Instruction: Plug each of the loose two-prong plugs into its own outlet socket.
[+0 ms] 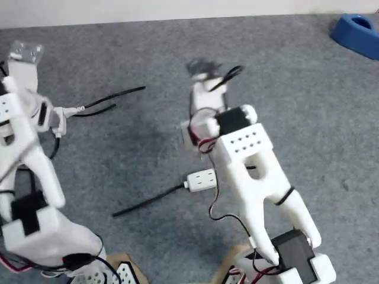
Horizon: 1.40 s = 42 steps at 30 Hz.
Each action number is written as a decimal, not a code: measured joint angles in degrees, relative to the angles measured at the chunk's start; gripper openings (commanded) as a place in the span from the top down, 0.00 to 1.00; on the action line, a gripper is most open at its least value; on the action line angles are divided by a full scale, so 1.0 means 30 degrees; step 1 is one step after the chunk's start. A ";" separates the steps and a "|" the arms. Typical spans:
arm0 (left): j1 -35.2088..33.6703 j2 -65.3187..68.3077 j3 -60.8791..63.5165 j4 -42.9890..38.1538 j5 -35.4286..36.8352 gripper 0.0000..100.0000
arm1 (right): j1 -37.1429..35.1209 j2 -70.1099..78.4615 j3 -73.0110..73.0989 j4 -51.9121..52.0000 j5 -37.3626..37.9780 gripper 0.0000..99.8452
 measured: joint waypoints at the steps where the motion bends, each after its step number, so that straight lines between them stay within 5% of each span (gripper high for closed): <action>1: 0.0440 -0.0791 0.0147 0.0000 0.0821 0.79 | 0.0029 0.0000 -0.0205 0.0059 -0.0557 0.99; 5: 0.2989 -0.4864 0.2081 -0.0059 0.2901 0.79 | 0.0733 0.0029 -0.0469 0.0059 -0.2667 0.99; 11: 0.7736 -1.3245 0.9524 -0.4103 0.3927 0.77 | 0.2930 0.0029 -0.1670 0.0410 -0.5245 0.99; 18: 1.2425 -2.0894 1.8520 -0.8527 0.4103 0.70 | 0.1348 0.0029 -0.1817 0.0176 -0.5861 0.99; 31: 1.2923 -2.9070 2.5758 -0.9407 0.4073 0.59 | -0.2491 0.0088 -0.1788 -0.0850 -0.5919 0.99; 42: 1.2923 -2.9744 2.5934 -1.0168 0.4073 0.59 | -0.2784 0.4396 -0.0821 -0.2784 -0.5919 0.99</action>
